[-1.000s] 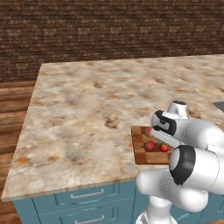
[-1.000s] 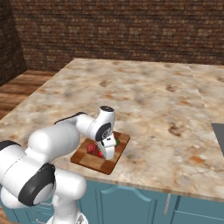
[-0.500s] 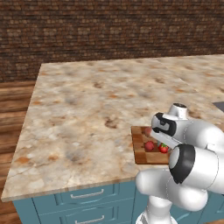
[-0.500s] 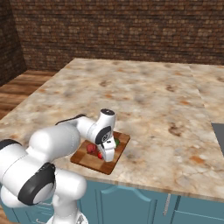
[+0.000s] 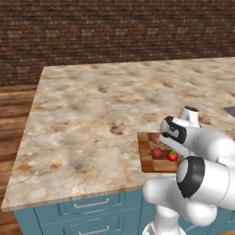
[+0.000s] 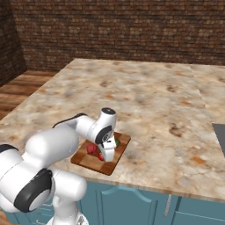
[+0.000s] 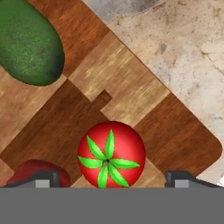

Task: Place the avocado, onion, tomato, and bell pepper on the cutting board.

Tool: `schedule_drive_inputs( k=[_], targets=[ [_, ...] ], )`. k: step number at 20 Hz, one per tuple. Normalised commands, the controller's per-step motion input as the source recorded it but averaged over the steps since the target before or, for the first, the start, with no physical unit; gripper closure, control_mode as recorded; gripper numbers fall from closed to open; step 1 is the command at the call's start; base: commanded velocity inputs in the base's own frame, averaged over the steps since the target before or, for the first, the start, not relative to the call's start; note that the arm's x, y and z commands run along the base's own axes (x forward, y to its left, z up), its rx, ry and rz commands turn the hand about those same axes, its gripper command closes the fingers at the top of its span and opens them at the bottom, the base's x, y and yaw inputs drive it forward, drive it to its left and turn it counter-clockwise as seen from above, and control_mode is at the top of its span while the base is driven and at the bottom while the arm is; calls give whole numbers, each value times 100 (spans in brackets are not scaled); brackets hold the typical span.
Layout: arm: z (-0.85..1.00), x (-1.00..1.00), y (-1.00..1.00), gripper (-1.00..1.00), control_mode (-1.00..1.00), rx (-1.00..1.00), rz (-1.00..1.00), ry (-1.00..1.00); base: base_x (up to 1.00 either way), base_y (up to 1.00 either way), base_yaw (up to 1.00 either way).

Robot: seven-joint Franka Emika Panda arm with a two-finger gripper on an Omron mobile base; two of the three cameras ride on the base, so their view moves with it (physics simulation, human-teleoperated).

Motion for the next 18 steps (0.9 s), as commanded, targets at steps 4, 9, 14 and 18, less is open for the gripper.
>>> schedule_drive_inputs(
  k=[4,9,14,18],
  targets=[
    [36,-2,-3,-100,-100,-1,-8,0,0,0,0],
    [32,-12,-12,-100,-100,0,-11,0,0,0,0],
    [22,-24,-36,-100,-100,0,-15,0,0,0,0],
    [18,-36,-42,-100,-100,0,-17,0,0,0,0]
  ],
)
